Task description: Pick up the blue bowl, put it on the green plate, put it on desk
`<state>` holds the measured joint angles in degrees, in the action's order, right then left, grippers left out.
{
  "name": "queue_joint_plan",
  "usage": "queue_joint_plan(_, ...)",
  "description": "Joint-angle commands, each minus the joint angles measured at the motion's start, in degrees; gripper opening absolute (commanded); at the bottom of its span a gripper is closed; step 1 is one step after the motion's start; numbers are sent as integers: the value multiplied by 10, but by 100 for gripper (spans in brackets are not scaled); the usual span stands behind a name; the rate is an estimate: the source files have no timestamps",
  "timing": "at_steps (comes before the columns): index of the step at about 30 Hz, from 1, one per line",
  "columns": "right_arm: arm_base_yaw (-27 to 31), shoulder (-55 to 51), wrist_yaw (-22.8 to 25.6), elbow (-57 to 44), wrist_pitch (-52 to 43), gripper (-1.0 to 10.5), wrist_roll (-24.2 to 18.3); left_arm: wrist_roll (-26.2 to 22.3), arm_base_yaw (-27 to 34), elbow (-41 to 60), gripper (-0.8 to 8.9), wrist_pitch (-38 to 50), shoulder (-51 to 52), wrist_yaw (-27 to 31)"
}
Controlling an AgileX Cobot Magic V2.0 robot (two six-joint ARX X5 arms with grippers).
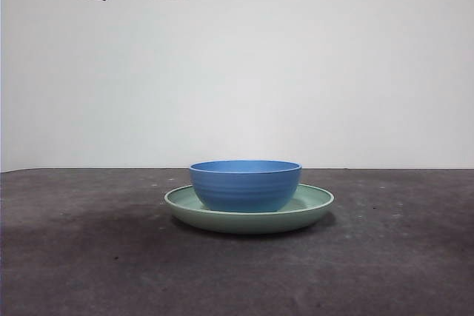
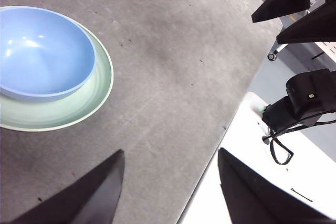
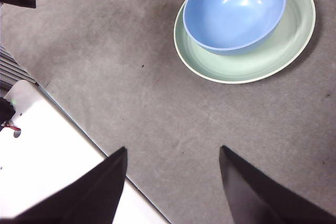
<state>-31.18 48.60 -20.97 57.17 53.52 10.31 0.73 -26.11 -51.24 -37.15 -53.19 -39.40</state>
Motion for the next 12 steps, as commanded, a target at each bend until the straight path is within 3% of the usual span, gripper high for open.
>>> queue_joint_plan(1, -5, 3, 0, 10, -3, 278, -7, -3, -3, -5, 281, 4, -3, -5)
queue_joint_plan(6, -5, 3, 0, 10, -3, 234, -7, -2, -3, -5, 258, 4, -3, -5)
queue_joint_plan(10, -5, 3, 0, 10, -3, 27, -15, -2, -3, -5, 24, 4, -3, -5)
queue_joint_plan(12, -5, 3, 0, 10, -3, 10, -21, -2, -3, -5, 9, 3, -3, -5)
